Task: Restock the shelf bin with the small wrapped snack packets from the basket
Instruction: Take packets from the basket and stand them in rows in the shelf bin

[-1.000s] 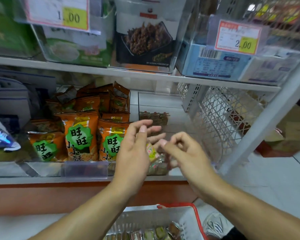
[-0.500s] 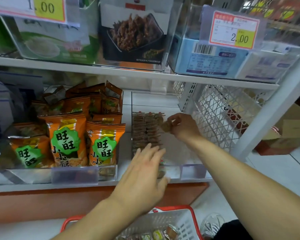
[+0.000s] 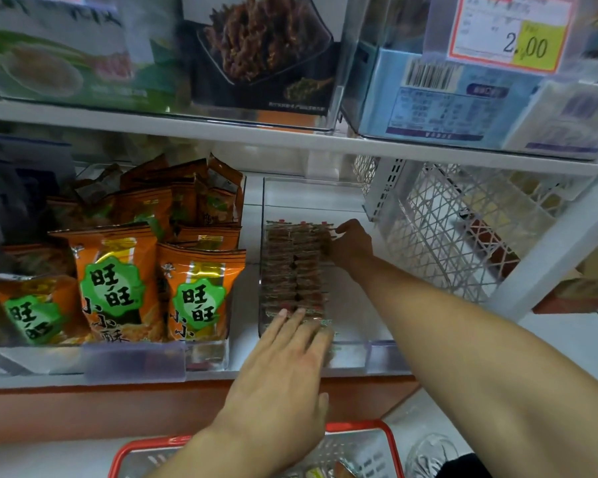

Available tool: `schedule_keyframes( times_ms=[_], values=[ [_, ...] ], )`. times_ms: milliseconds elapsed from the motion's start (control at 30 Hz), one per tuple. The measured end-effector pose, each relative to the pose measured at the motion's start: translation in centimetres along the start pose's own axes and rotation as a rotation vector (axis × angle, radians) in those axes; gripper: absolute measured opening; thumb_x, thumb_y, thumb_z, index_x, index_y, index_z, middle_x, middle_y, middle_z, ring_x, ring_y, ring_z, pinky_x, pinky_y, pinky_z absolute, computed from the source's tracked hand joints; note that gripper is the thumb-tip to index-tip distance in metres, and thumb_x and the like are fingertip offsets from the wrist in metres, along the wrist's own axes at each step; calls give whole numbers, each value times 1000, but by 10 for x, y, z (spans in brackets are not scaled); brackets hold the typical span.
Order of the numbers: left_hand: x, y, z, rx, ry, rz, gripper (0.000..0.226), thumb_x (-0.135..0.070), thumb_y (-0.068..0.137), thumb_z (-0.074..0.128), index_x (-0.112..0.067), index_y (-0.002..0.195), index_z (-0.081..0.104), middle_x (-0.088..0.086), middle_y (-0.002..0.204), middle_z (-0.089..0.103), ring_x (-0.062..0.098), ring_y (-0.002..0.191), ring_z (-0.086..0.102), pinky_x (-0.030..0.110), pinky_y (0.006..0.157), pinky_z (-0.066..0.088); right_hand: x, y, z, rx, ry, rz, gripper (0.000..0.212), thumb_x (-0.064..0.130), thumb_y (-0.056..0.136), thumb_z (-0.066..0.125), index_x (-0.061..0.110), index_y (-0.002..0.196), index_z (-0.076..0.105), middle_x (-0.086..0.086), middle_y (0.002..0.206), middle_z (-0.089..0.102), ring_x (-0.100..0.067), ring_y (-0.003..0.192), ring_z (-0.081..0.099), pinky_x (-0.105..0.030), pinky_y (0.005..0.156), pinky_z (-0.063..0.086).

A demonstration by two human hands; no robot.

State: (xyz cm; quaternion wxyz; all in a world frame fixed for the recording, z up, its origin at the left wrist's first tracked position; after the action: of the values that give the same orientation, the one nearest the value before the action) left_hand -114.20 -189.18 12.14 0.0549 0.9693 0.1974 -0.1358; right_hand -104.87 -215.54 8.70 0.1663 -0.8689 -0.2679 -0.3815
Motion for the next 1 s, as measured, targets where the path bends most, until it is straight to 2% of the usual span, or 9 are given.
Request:
schedule_keyframes(
  times_ms=[233, 333, 433, 500, 567, 667, 800, 900, 1000],
  values=[
    [0, -3, -4, -21, -67, -1, 86, -46, 98, 53, -26, 162, 0, -7, 170, 1, 8, 153, -17, 22, 110, -29, 3, -7, -3, 21, -167, -16, 41, 26, 89, 68, 6, 119, 50, -19, 121, 60, -34, 108, 61, -35, 81, 50],
    [-1, -9, -13, -133, -90, -10, 79, -47, 97, 53, -28, 162, 11, -8, 167, 15, 8, 155, -9, 24, 118, -21, 14, -21, -20, -17, -130, -47, 33, 13, 89, 67, 8, 118, 53, -12, 114, 63, -26, 102, 61, -25, 73, 47],
    [-2, -23, -29, -283, -133, 9, 50, -44, 93, 59, -30, 140, 50, -10, 139, 51, 11, 142, 33, 23, 124, 12, 50, -62, -48, -302, 175, -297, 22, 3, 89, 57, 14, 108, 54, 9, 83, 59, -16, 76, 62, -25, 64, 49],
    [-2, -36, -35, -305, -144, 45, 25, -42, 91, 61, -31, 114, 61, -11, 112, 59, 12, 115, 51, 27, 104, 40, 75, -105, -57, -382, 453, -488, 21, 3, 87, 56, 17, 102, 54, 3, 82, 61, -16, 69, 61, -32, 64, 49],
    [2, -49, -27, -168, -125, 29, 21, -46, 92, 59, -30, 106, 59, -9, 106, 62, 16, 106, 55, 33, 90, 45, 84, -157, -56, -368, 622, -677, 19, 9, 89, 60, 25, 99, 54, -2, 84, 64, -21, 72, 64, -38, 66, 52],
    [21, -70, 14, 213, -10, -82, 34, -47, 91, 62, -27, 119, 58, -1, 120, 65, 24, 113, 60, 35, 88, 50, 58, -233, -28, -327, 666, -924, 18, 13, 96, 60, 29, 101, 53, 14, 89, 60, -20, 69, 61, -36, 63, 51],
    [53, -103, 88, 642, 53, -174, 38, -42, 92, 60, -25, 126, 60, 5, 129, 66, 28, 115, 64, 35, 91, 52, -36, -298, 63, -45, 579, -592, 19, 16, 91, 54, 34, 96, 56, 15, 81, 60, -12, 69, 60, -31, 65, 50],
    [84, -133, 135, 787, -51, -301, 44, -39, 93, 58, -25, 134, 54, 8, 135, 62, 29, 121, 60, 34, 96, 50, -143, -313, 123, 297, 104, -265, 12, 24, 92, 51, 32, 99, 57, 11, 77, 60, -15, 73, 59, -31, 66, 46],
    [114, -165, 176, 864, -54, -389, 47, -34, 92, 55, -25, 137, 48, 8, 137, 57, 28, 121, 60, 34, 93, 50, -243, -313, 141, 561, -372, 6, 29, 23, 91, 58, 26, 120, 59, 0, 118, 62, -24, 111, 59, -31, 87, 46]
  ],
)
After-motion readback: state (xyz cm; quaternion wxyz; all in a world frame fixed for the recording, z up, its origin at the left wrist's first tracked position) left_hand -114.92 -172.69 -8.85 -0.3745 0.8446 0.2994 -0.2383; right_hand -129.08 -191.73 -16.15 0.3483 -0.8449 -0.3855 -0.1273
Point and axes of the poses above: each hand's wrist, its own y-axis towards the middle knuckle, its own z-axis out of the palm, x = y × z, the point moved 3 cm from there along y, towards the middle knuckle
